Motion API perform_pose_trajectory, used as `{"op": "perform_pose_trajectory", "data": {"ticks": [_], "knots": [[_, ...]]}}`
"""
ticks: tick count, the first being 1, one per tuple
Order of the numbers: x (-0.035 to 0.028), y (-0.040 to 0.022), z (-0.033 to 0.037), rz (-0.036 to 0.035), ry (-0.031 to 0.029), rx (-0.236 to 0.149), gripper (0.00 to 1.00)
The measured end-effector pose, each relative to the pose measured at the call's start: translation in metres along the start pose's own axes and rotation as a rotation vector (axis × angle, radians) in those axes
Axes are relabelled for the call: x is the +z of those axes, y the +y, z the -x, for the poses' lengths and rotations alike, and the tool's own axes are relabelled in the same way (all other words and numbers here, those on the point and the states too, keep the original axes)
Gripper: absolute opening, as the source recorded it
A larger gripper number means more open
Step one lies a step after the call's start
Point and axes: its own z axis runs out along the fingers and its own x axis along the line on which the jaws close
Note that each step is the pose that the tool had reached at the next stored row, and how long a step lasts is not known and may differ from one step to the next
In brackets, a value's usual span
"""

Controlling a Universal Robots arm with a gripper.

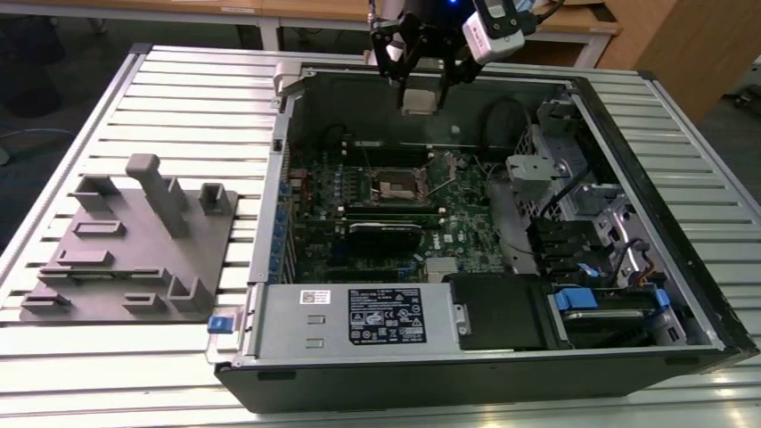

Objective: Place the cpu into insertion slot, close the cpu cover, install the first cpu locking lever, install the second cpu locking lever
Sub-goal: 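Place the cpu into insertion slot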

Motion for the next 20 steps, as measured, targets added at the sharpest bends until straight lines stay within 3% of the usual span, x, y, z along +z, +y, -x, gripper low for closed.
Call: {"op": "perform_pose_trajectory", "data": {"ticks": [6,9,10,14,20], "knots": [[0.0012,-0.0001,0.0,0.0005,-0.0003,0.0,0.54],[0.0063,-0.0005,0.0001,0.0004,-0.0001,0.0,0.54],[0.0124,-0.0011,0.0002,0.0006,0.0,0.0,0.54],[0.0191,-0.0017,0.0003,0.0008,0.0,0.0,0.54],[0.0195,-0.0018,0.0003,0.0007,0.0,0.0,0.54]]}}
